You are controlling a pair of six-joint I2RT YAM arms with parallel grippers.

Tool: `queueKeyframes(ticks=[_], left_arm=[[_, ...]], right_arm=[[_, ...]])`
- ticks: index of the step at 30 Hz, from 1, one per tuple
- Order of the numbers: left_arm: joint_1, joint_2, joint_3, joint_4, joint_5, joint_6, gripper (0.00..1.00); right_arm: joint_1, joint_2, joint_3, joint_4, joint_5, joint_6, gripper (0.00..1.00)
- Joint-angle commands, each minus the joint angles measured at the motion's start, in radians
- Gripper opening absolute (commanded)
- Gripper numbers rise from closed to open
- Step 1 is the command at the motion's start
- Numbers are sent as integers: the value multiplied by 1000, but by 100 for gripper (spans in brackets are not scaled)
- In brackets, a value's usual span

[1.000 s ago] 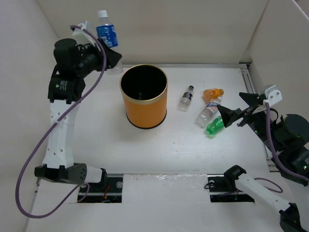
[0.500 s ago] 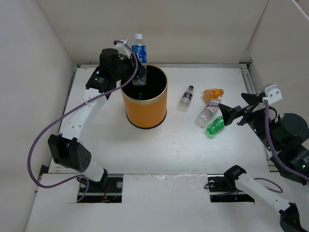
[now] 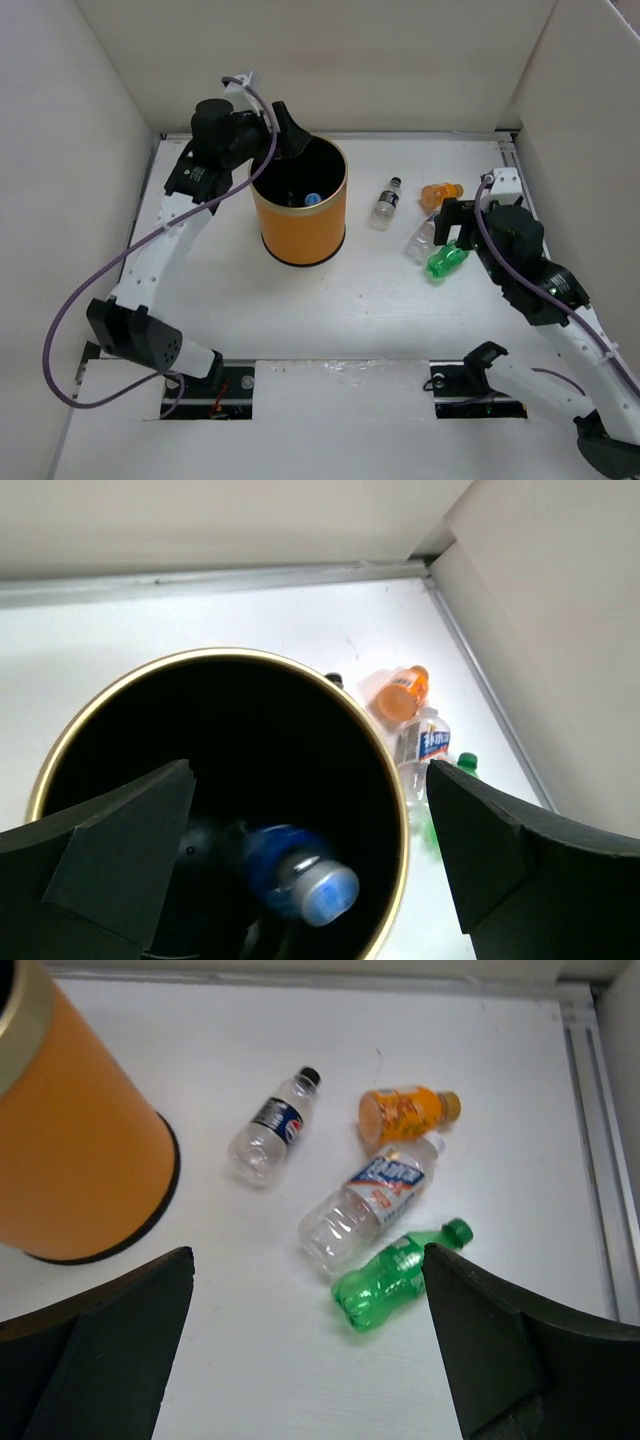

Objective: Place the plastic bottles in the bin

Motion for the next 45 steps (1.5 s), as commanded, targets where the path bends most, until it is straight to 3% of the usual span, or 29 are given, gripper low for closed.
queueKeyframes(ticks=[1,7,8,13,18,29,35,40,45], left_arm=[[-4,-131,26,11,-15,16,100],[-4,-252,57,-120,-214,35,100],[5,-289,57,-152,-306,36,100],[28,-431,-90,-139,-573,-4,100],[38,-494,-217,-84,-587,-4,100],[47,-462,-236,-128,-655,-14,100],[47,-459,-236,-119,-655,-14,100],[47,-448,-236,-128,-646,-14,100],[47,-448,-247,-128,-645,-14,100]], right_arm=[[7,-13,-50,7,174,183,100],[-134,83,-135,55,119,286,100],[-174,109,-135,43,108,296,100],[-251,224,-204,76,35,366,100],[-297,312,-232,99,2,472,100],[-395,451,-287,150,-7,550,100],[-395,422,-376,200,-7,615,99],[-404,539,-365,227,-31,606,97],[-432,625,-342,239,-22,606,87]])
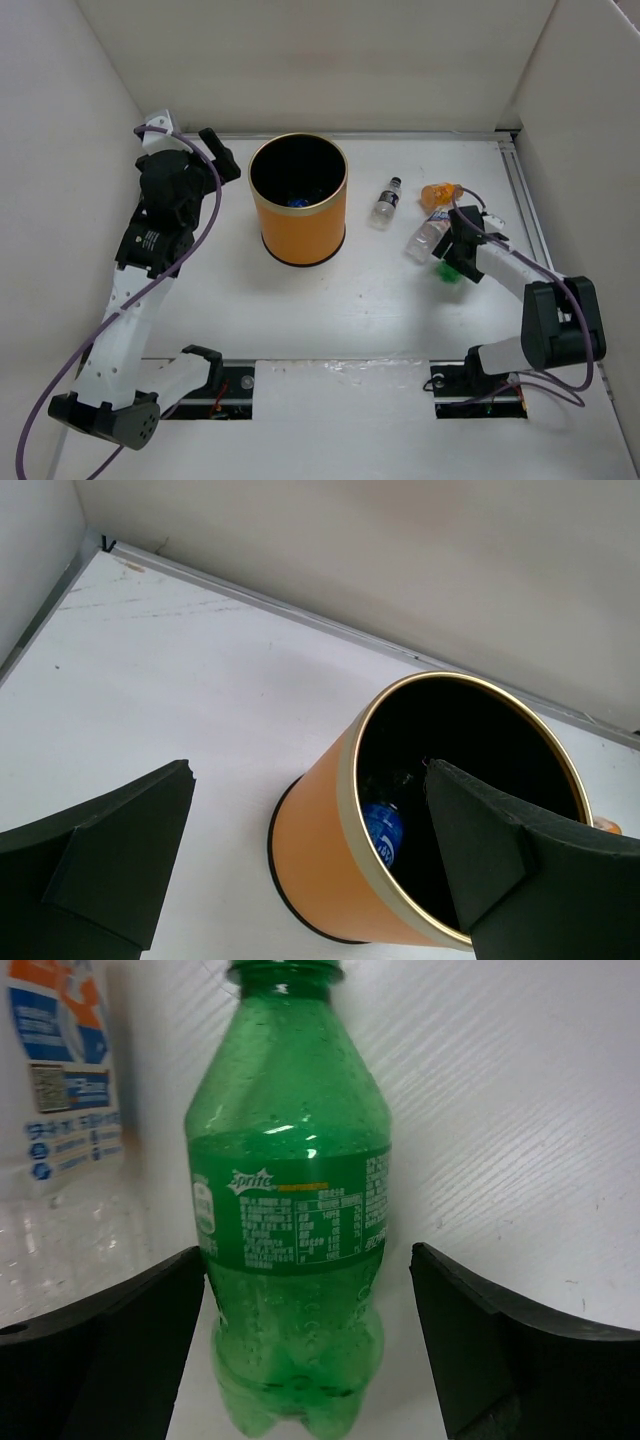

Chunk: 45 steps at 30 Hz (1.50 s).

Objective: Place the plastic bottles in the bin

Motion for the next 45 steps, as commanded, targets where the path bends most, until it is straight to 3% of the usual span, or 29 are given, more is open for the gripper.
queueKeyframes(ticks=[1,3,6,7,9,11,18,26,29,32,33,34,37,40,43,44,45], left_arm=[[5,-6,-10,24,-7,-8,100],[5,-6,-10,24,2,-8,100],[5,3,-10,24,2,-8,100],[5,3,-10,24,2,-8,100],[5,3,-10,24,2,-8,100],[5,3,-10,24,2,-8,100],[5,3,-10,34,11,-8,100],[5,12,-10,24,11,-8,100],[5,12,-10,34,85,10,100],[5,12,-10,90,338,38,100],[5,26,-10,90,339,50,100],[5,26,-10,110,456,50,100],[-21,62,-10,147,624,60,100],[-21,83,-10,170,701,50,100],[-21,92,-10,222,799,21,100],[-21,92,-10,263,860,12,100],[-33,92,-10,289,890,1,100]], right_arm=[[-19,14,33,49,2,14,87],[-45,14,33,73,-27,14,84],[-68,5,15,82,-51,14,68],[-68,-5,4,82,-51,14,47],[-80,-15,4,82,-61,14,32],[-91,-27,-5,82,-61,14,32],[-102,-125,43,-37,-30,26,9],[-120,-347,139,-162,33,14,2],[-120,-413,172,-171,18,-39,0],[-120,-520,151,-40,-111,-120,0],[-120,-550,151,-39,-111,-121,0],[-120,-577,142,45,-184,-151,0],[-120,-648,142,146,-325,-240,0],[-120,-657,180,225,-473,-347,0],[-120,-630,205,341,-796,-429,0],[-120,-612,205,439,-1043,-429,0],[-120,-593,205,516,-1178,-429,0]])
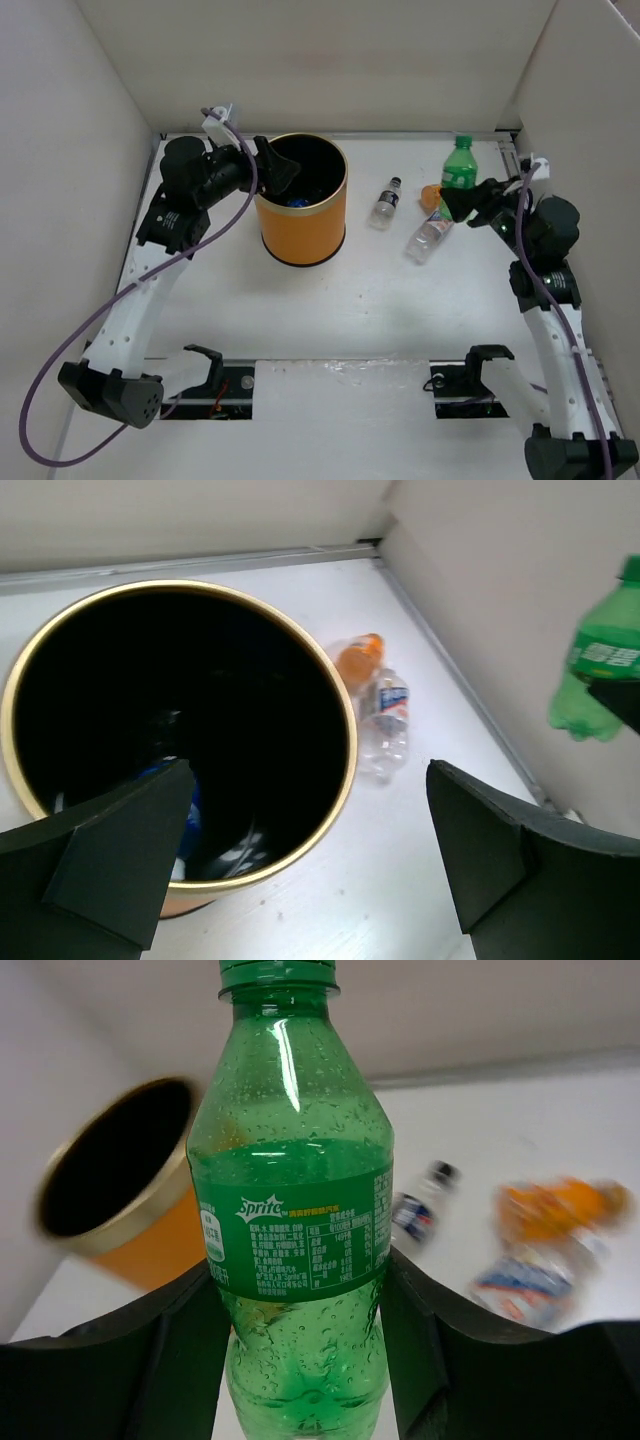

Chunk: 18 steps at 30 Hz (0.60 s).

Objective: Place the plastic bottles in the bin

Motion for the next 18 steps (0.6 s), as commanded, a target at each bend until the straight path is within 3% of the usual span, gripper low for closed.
queueKeyframes(ticks=[1,3,7,12,18], left_arm=[[-22,-16,1,167,208,-35,100],[-61,-4,-8,236,266,-50,100],[-184,33,-8,296,233,-59,100],[-302,65,-31,426,222,-86,100],[-427,96,-9,496,171,-67,100]], right_arm=[[15,58,22,364,-609,-64,0],[81,58,21,437,-675,-18,0],[180,1,49,437,-623,-47,0],[235,66,81,396,-612,-15,0],[316,94,81,396,-485,-15,0]])
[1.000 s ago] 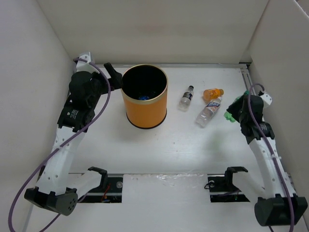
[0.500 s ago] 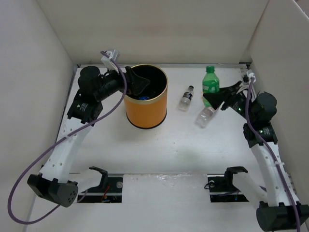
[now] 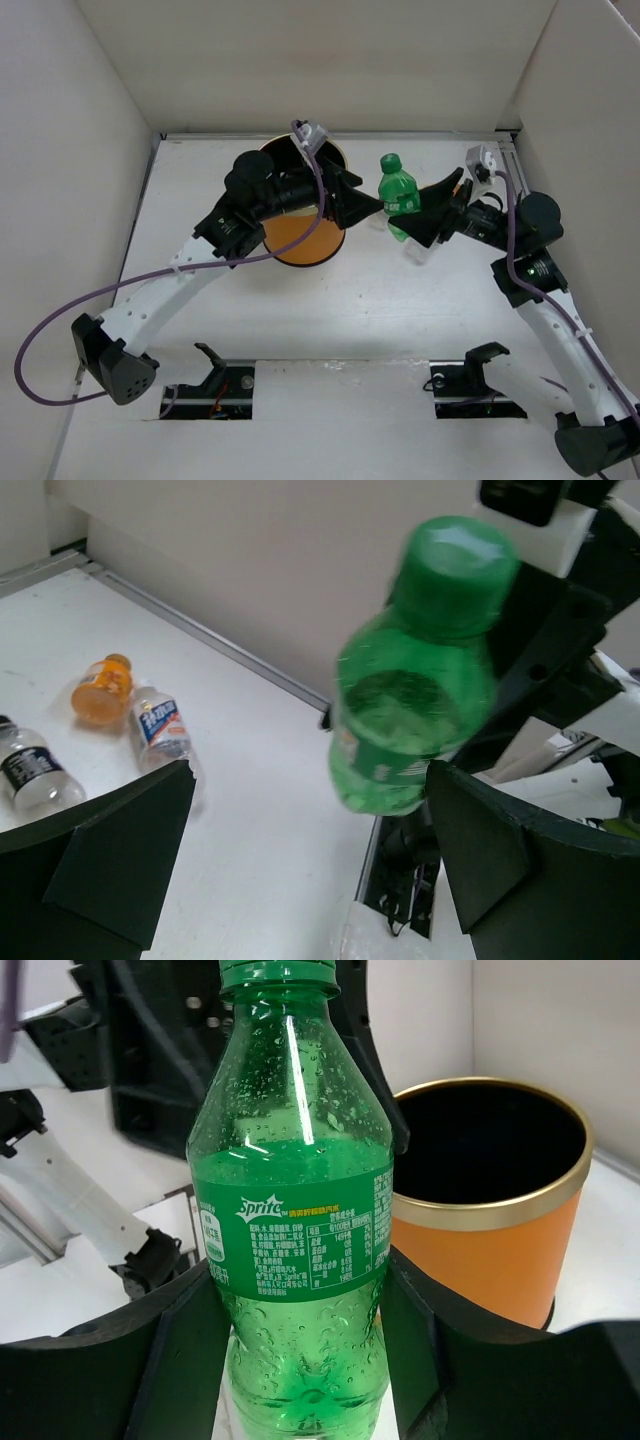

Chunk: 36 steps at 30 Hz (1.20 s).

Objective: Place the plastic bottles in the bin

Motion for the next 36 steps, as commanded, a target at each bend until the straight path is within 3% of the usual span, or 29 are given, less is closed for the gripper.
queueKeyframes(ticks=[1,7,13,18,20,21,23,24,25,27,28,31,33,34,36], left_arm=[[-40,-19,2,142,-11,5,100],[-63,-41,-16,180,-31,14,100],[-74,8,17,148,-63,34,100],[-97,33,37,157,-63,34,100],[-97,43,46,146,-72,34,85],[-97,44,47,137,-72,46,54],[-97,34,47,114,-95,46,28],[-97,34,56,105,-108,46,19],[-97,25,56,105,-124,46,14],[-97,15,65,77,-195,46,4],[-97,-1,65,77,-239,46,0],[-36,-30,74,34,-417,2,0],[-10,-44,126,-13,-552,-11,0],[1,-44,146,-60,-694,11,0],[33,-22,194,-99,-799,46,0]], right_arm=[[20,17,24,42,64,4,0],[44,49,29,42,92,-7,0],[214,76,56,42,142,-76,0],[247,96,65,42,165,-85,0],[247,96,65,42,180,-85,0],[247,96,65,42,191,-85,0],[247,77,65,42,211,-85,1],[238,77,65,42,211,-85,4],[238,77,65,42,211,-85,32],[238,77,56,42,222,-85,63],[238,77,56,42,233,-85,84],[215,77,44,5,276,-85,99],[201,65,44,-60,340,-122,100],[190,56,44,-134,412,-136,100],[190,47,44,-195,473,-171,100]])
